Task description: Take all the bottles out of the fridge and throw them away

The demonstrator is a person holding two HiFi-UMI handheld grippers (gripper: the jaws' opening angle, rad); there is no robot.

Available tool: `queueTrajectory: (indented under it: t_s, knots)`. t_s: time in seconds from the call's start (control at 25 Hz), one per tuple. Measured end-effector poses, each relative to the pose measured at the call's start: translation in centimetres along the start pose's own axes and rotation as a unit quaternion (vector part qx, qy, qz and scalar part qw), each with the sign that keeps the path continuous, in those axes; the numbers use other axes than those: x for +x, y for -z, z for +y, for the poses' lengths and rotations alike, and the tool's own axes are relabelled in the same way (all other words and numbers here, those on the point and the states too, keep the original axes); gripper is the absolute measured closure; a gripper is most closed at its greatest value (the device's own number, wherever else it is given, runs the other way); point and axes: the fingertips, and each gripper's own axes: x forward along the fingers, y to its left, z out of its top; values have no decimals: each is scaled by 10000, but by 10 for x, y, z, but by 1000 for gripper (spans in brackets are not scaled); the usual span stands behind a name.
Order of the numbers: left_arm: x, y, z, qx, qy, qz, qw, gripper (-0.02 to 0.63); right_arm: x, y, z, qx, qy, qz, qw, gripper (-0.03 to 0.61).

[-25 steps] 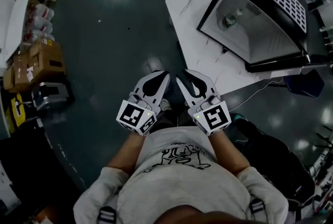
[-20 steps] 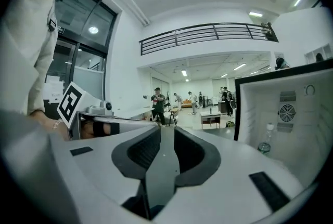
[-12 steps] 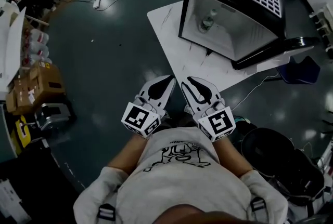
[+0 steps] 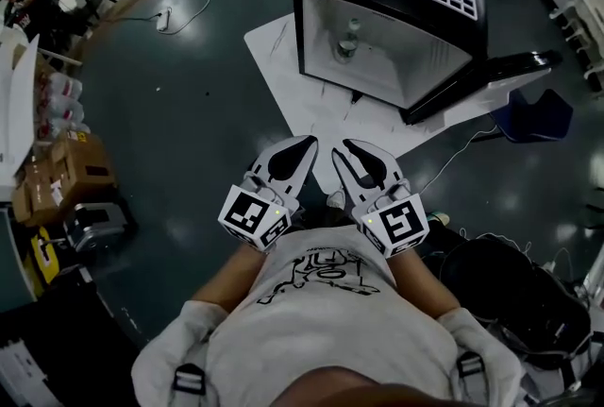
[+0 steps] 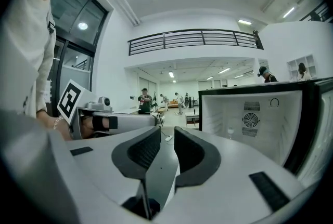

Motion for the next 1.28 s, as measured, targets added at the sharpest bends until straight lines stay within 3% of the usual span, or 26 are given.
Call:
queueTrajectory:
  t_s: [0.72,1.28]
  knots:
    - [76,2,-30,76,54,66,9999,600,-39,8,-82,146,306,26,9994,483]
    - [94,3,-34,60,117,44,9999,600,-41,8,-98,201,397,50,9990,483]
